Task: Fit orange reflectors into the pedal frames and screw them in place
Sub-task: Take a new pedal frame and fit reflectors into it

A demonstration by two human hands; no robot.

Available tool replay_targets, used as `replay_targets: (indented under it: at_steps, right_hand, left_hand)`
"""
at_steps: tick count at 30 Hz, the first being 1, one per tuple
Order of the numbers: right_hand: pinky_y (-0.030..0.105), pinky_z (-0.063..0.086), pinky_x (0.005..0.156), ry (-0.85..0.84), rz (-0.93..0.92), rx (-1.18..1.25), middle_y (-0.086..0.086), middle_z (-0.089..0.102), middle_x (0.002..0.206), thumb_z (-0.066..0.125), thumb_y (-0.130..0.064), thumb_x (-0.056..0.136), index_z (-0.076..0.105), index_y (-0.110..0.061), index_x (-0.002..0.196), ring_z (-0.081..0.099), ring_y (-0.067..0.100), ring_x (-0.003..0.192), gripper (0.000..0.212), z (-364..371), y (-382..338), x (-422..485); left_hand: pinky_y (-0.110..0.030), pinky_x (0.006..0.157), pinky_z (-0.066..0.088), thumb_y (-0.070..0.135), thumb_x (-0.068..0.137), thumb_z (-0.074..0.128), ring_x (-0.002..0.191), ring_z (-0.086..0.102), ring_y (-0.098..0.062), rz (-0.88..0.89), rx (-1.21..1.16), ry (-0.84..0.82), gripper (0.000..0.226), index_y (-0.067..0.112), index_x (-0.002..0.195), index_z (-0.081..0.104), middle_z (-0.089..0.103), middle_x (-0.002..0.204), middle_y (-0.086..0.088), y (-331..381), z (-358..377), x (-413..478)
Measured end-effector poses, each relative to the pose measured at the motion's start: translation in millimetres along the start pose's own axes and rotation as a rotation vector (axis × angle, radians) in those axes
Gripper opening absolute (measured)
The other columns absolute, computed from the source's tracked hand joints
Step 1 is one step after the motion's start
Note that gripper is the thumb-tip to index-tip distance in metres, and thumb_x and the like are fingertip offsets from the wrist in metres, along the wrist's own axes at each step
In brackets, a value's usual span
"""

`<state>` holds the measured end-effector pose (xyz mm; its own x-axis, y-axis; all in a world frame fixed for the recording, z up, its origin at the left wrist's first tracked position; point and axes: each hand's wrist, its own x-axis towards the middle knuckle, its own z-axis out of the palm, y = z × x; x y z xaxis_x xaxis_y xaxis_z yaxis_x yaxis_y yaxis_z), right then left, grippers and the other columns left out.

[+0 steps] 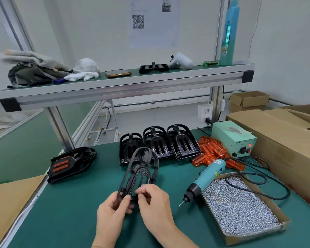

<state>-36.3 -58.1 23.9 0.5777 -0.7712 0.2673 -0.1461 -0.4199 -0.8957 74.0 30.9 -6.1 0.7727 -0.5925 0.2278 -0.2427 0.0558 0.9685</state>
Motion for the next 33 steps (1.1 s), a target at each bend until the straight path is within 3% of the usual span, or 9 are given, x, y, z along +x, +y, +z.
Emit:
replay_targets:
  at_steps: [8, 10, 13, 16, 19, 24, 27, 30, 33]
  right_hand:
    - [0.018, 0.046, 0.099, 0.061, -0.176, -0.027, -0.006, 0.066, 0.119, 0.056, 0.003, 0.090, 0.076, -0.009, 0.099, 0.062, 0.006, 0.111, 0.025, 5.5, 8.7, -13.2]
    - [0.012, 0.042, 0.102, 0.049, -0.199, -0.029, -0.009, 0.061, 0.128, 0.054, 0.003, 0.090, 0.076, -0.008, 0.104, 0.060, 0.006, 0.119, 0.028, 7.9, 9.7, -16.1]
    - [0.020, 0.044, 0.104, 0.069, -0.208, 0.035, -0.006, 0.049, 0.146, 0.055, 0.002, 0.092, 0.073, -0.009, 0.110, 0.056, 0.002, 0.126, 0.028, 9.8, 11.5, -18.6]
    - [0.021, 0.049, 0.093, 0.154, -0.175, 0.183, -0.002, 0.050, 0.140, 0.056, -0.003, 0.092, 0.060, -0.021, 0.122, 0.064, 0.010, 0.111, 0.034, 7.5, 9.8, -16.9]
    - [0.019, 0.049, 0.088, 0.206, -0.051, 0.313, -0.001, 0.053, 0.128, 0.061, -0.014, 0.094, 0.039, -0.035, 0.134, 0.062, 0.013, 0.107, 0.051, 5.0, 7.3, -14.3]
    - [0.023, 0.038, 0.106, 0.332, -0.143, 0.117, -0.002, 0.032, 0.150, 0.058, 0.002, 0.086, 0.027, -0.015, 0.153, 0.041, 0.011, 0.136, 0.076, 6.3, 9.0, -16.6]
    - [0.029, 0.027, 0.113, 0.360, -0.275, -0.127, -0.005, 0.033, 0.153, 0.061, 0.001, 0.079, 0.044, -0.023, 0.148, 0.033, 0.010, 0.139, 0.075, 4.5, 9.6, -17.4]
    - [0.034, 0.031, 0.103, 0.308, -0.384, -0.313, 0.002, 0.049, 0.144, 0.065, 0.002, 0.069, 0.065, -0.023, 0.128, 0.041, 0.019, 0.127, 0.064, 3.8, 11.0, -16.8]
    - [0.035, 0.033, 0.098, 0.270, -0.457, -0.423, -0.002, 0.059, 0.132, 0.062, -0.005, 0.072, 0.070, -0.021, 0.116, 0.048, 0.021, 0.120, 0.048, 5.4, 10.6, -19.0]
  left_hand:
    - [-0.025, 0.062, 0.059, -0.005, 0.094, 0.059, 0.071, 0.072, -0.033, -0.059, -0.117, 0.007, 0.016, 0.004, 0.095, 0.072, 0.074, 0.077, -0.018, 1.8, 0.3, -0.6]
    - [-0.023, 0.063, 0.059, -0.004, 0.094, 0.060, 0.072, 0.073, -0.032, -0.052, -0.107, 0.025, 0.016, 0.007, 0.095, 0.072, 0.075, 0.078, -0.017, 0.1, 0.4, -0.4]
    - [-0.021, 0.070, 0.058, -0.005, 0.093, 0.061, 0.074, 0.074, -0.026, 0.005, -0.055, 0.070, 0.021, 0.013, 0.097, 0.071, 0.077, 0.081, -0.010, -0.4, 2.1, -0.6]
    - [-0.020, 0.079, 0.055, -0.002, 0.093, 0.063, 0.078, 0.075, -0.016, 0.060, 0.038, 0.136, 0.028, 0.025, 0.098, 0.070, 0.077, 0.082, -0.001, 0.1, 1.4, -2.2]
    - [-0.008, 0.072, 0.046, 0.009, 0.091, 0.068, 0.075, 0.066, -0.004, 0.111, 0.199, 0.208, 0.027, 0.036, 0.094, 0.068, 0.073, 0.082, 0.008, 1.5, -3.7, -3.6]
    - [0.002, 0.077, 0.037, -0.006, 0.087, 0.068, 0.083, 0.058, 0.004, 0.184, 0.321, 0.303, 0.029, 0.021, 0.096, 0.067, 0.067, 0.095, 0.000, 2.3, -9.1, -3.0]
    - [0.002, 0.077, 0.038, -0.007, 0.086, 0.068, 0.083, 0.059, 0.002, 0.153, 0.324, 0.300, 0.030, 0.021, 0.095, 0.067, 0.066, 0.094, 0.001, 1.3, -10.6, -1.7]
    - [0.001, 0.082, 0.040, -0.010, 0.086, 0.066, 0.087, 0.063, 0.004, 0.110, 0.254, 0.290, 0.038, 0.027, 0.092, 0.066, 0.068, 0.097, 0.002, 1.9, -12.1, -0.4]
    - [0.000, 0.086, 0.042, -0.013, 0.087, 0.062, 0.093, 0.064, 0.004, 0.084, 0.226, 0.244, 0.040, 0.026, 0.094, 0.068, 0.069, 0.102, 0.000, 2.5, -12.4, -0.5]
